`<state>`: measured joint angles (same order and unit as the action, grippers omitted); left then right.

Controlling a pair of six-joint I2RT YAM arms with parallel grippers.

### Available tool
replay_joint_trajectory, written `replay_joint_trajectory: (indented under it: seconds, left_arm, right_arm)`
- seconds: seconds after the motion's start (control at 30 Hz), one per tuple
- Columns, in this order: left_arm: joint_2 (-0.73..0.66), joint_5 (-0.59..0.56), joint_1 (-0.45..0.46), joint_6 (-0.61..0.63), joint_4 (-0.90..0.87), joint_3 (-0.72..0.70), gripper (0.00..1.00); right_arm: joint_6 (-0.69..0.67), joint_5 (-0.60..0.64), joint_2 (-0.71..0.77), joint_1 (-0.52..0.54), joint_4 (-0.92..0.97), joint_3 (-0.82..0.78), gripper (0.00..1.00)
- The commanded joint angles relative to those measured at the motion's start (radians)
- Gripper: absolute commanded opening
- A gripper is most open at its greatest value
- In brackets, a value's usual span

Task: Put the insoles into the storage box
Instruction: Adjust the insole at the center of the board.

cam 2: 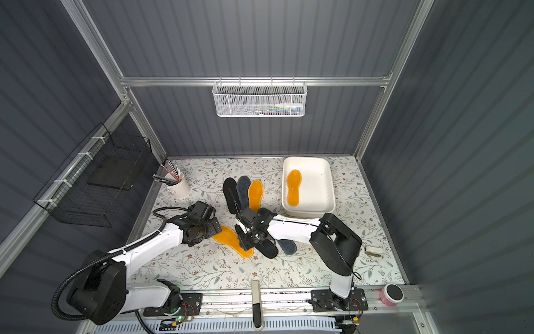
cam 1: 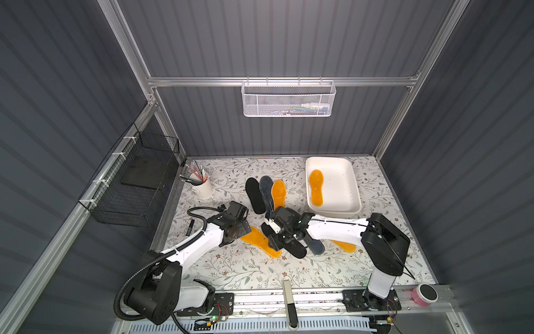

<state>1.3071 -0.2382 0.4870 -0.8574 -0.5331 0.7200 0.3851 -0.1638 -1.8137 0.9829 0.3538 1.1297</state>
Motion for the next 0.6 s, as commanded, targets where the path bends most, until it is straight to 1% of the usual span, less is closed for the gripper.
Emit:
replay_joint_trajectory:
  seconds: [0.0, 0.43, 0.57]
  left_arm:
    - [-0.014, -0.013, -0.008, 0.017, -0.014, -0.022, 1.0]
    - [-0.003, -0.011, -0.008, 0.026, 0.002, -0.023, 1.0]
    - [-0.006, -0.013, -0.008, 0.027, 0.002, -0.026, 1.0]
  right_arm:
    - [-0.001, 0.018, -0.018, 0.006, 0.029, 0.024, 0.49]
    - [0.008, 0.01, -0.088, 0.014, 0.066, 0.061, 0.48]
    - [0.006, 0.015, -0.077, 0.02, 0.06, 0.055, 0.48]
